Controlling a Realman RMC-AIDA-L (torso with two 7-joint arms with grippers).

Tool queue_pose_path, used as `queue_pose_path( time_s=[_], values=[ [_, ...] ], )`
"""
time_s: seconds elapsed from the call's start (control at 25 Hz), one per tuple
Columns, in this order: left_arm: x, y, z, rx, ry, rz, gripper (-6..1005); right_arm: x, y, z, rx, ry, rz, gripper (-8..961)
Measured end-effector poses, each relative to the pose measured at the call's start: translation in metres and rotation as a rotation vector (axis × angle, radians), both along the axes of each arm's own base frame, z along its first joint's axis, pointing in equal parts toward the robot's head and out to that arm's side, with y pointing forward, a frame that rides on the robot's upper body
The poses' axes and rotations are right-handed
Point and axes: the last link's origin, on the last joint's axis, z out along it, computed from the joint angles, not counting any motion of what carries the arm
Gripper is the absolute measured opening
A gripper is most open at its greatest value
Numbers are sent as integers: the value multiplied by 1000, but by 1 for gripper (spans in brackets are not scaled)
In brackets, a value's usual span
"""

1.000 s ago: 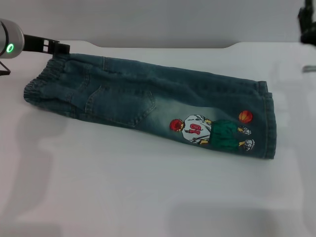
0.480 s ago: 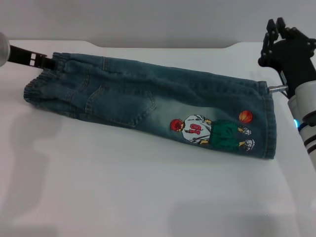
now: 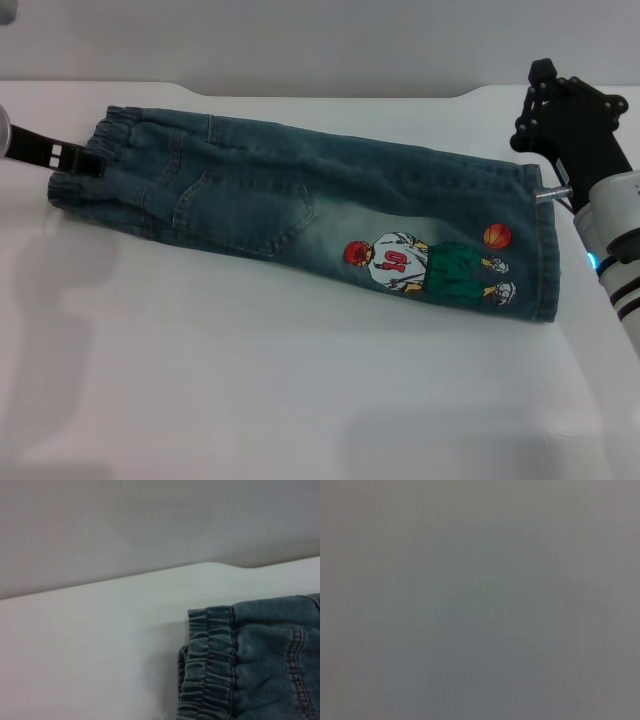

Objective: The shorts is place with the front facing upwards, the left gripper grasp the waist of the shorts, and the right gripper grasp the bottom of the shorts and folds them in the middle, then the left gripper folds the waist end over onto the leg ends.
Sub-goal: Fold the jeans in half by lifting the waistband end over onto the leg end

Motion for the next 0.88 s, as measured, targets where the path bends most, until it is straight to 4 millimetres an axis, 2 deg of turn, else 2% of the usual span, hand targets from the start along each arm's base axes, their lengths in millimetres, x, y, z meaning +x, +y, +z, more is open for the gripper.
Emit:
queue_pose_path(
  time_s=[0.88],
  values=[
    [-15, 14, -19, -15, 10, -1, 797, 9, -1, -7, -55, 12, -41, -2]
  ],
)
